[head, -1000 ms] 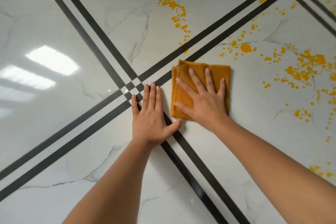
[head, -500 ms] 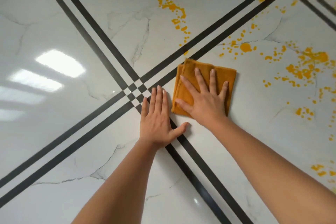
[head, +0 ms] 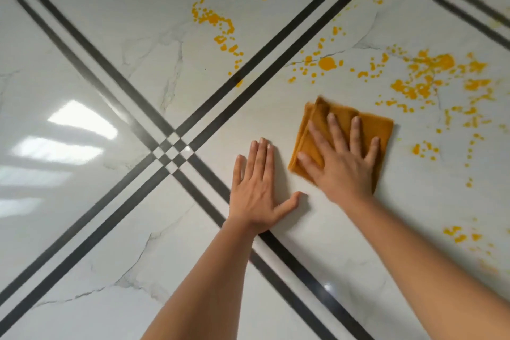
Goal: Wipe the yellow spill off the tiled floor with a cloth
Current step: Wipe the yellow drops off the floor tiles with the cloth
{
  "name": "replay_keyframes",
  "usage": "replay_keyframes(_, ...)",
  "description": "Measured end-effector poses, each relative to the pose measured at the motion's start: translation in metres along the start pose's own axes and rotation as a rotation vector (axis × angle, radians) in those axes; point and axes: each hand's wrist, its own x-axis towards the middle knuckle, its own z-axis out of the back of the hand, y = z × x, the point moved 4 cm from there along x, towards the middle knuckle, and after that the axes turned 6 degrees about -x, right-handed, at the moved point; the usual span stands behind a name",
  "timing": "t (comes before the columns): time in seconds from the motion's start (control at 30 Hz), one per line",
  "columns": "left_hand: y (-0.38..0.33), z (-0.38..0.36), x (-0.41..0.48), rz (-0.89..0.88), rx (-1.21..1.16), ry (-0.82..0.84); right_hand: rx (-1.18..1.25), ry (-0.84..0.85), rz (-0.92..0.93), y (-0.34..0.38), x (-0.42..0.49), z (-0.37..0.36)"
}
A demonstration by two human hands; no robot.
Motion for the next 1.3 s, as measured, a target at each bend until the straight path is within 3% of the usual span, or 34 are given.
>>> replay_keyframes(0.1, -0.029, -0.013, 0.002, -0.15, 0.025, 0.038, -0.085, -0.009, 0.231, -0.037, -0.038, -0.009)
replay_keyframes(0.27, -0.078, -0.032, 0.011, -0.204, 0.013, 0.034, -0.009, -0.051, -0.172, -0.083, -0.021, 0.001)
replay_keyframes(0.4, -0.107, -0.041, 0.022, -0.303, 0.063, 0.041, -0.044, -0.033, 0.006, -0.107, -0.07, -0.007)
replay_keyframes(0.53, -0.125, -0.05, 0.022, -0.304, 0.066, 0.025, -0.026, -0.003, -0.266, -0.151, -0.04, -0.003)
replay_keyframes(0.67, -0.151, -0.049, 0.019, -0.315, 0.041, -0.036, 0.212, 0.069, -0.251, -0.167, -0.05, 0.005)
replay_keyframes(0.73, -0.168, -0.047, 0.016, -0.345, 0.0, -0.082, 0.332, -0.052, -0.362, -0.186, -0.089, 0.012)
replay_keyframes(0.83, -0.218, -0.049, 0.035, -0.465, 0.015, -0.115, 0.244, -0.224, -0.576, -0.232, -0.157, 0.012)
replay_keyframes(0.9, -0.253, -0.058, 0.061, -0.497, 0.078, -0.07, 0.19, -0.228, -0.699, -0.265, -0.187, 0.005)
replay_keyframes(1.0, -0.282, -0.085, 0.087, -0.373, 0.221, 0.081, 0.205, -0.157, -0.863, -0.3, -0.208, -0.01)
replay_keyframes(1.07, -0.285, -0.101, 0.074, -0.314, 0.221, 0.064, 0.146, -0.124, -0.825, -0.306, -0.214, -0.021)
replay_keyframes(1.3, -0.304, -0.123, -0.005, -0.387, 0.134, 0.114, 0.07, -0.111, -0.786, -0.314, -0.222, -0.032)
